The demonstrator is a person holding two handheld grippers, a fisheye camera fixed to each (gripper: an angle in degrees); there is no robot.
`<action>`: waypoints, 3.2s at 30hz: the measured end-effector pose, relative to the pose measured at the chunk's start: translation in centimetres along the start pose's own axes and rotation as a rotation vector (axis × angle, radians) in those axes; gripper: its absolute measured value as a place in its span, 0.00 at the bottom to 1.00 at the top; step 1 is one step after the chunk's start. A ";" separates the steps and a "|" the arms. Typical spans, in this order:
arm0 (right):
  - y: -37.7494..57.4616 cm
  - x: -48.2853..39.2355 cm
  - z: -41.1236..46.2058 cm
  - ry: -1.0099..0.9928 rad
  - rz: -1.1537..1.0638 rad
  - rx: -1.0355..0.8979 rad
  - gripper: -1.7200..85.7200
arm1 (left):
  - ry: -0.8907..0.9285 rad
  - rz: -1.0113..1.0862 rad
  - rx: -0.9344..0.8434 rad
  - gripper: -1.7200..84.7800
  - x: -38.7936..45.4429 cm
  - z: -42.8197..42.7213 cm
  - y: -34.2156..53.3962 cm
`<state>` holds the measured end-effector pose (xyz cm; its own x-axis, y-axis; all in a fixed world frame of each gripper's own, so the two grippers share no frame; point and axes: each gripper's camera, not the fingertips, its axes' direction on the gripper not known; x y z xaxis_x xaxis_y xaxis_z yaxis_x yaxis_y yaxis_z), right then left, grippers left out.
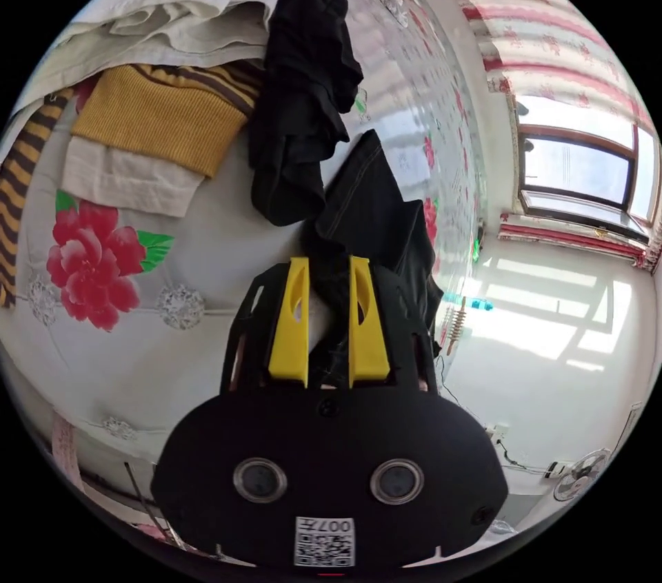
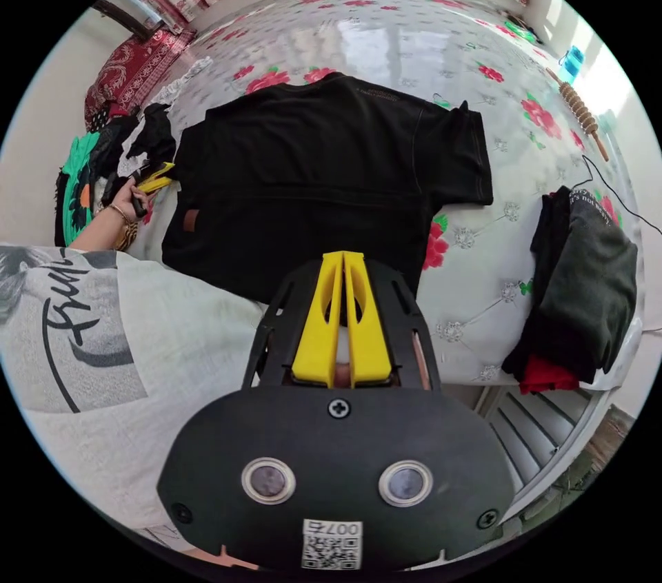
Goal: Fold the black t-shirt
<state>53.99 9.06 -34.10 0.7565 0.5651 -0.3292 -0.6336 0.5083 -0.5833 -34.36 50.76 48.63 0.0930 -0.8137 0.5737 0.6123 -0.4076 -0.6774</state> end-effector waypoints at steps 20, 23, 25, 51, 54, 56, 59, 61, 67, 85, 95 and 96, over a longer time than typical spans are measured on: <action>-13.9 -9.8 8.4 -0.163 -0.178 -0.029 0.03 | -0.474 1.664 -0.298 0.01 16.0 15.6 27.3; -17.5 -12.6 9.6 -0.184 -0.269 0.022 0.05 | -0.442 1.646 -0.280 0.01 16.2 16.3 29.1; -19.8 -14.4 10.7 -0.196 -0.323 0.027 0.07 | -0.430 1.622 -0.270 0.01 16.2 16.5 30.2; -37.6 -16.4 22.7 -0.064 -0.411 0.005 0.02 | -0.417 1.685 -0.413 0.06 18.9 23.2 36.9; -38.7 -14.4 26.7 -0.034 -0.309 -0.117 0.03 | -0.476 1.673 -0.497 0.09 18.6 26.2 37.6; -38.6 -13.0 25.4 -0.093 -0.258 -0.017 0.05 | -0.509 1.709 -0.464 0.08 18.9 26.2 38.1; -37.6 -11.0 22.7 -0.148 -0.239 0.093 0.06 | -0.531 1.720 -0.397 0.07 19.3 25.2 38.3; -36.8 -9.4 21.4 -0.166 -0.225 0.130 0.07 | -0.534 1.678 -0.315 0.05 19.9 23.8 37.2; -36.6 -9.7 20.6 -0.190 -0.386 0.111 0.07 | -0.580 1.446 -0.165 0.02 21.8 21.7 28.9; -50.6 -14.5 27.7 -0.234 -0.645 -0.194 0.02 | -0.578 1.410 -0.209 0.01 27.5 27.4 17.4; -50.0 -5.1 20.7 -0.458 -0.472 0.008 0.02 | -0.552 1.313 -0.184 0.01 27.7 28.9 14.4; -49.1 -4.3 19.7 -0.454 -0.470 0.040 0.02 | -0.567 1.300 -0.174 0.01 27.6 28.7 14.5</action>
<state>78.64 -5.48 10.59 0.8161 0.4906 0.3054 -0.2641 0.7867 -0.5581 -0.38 34.27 67.81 0.8252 -0.3859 -0.4125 -0.2485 0.4078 -0.8786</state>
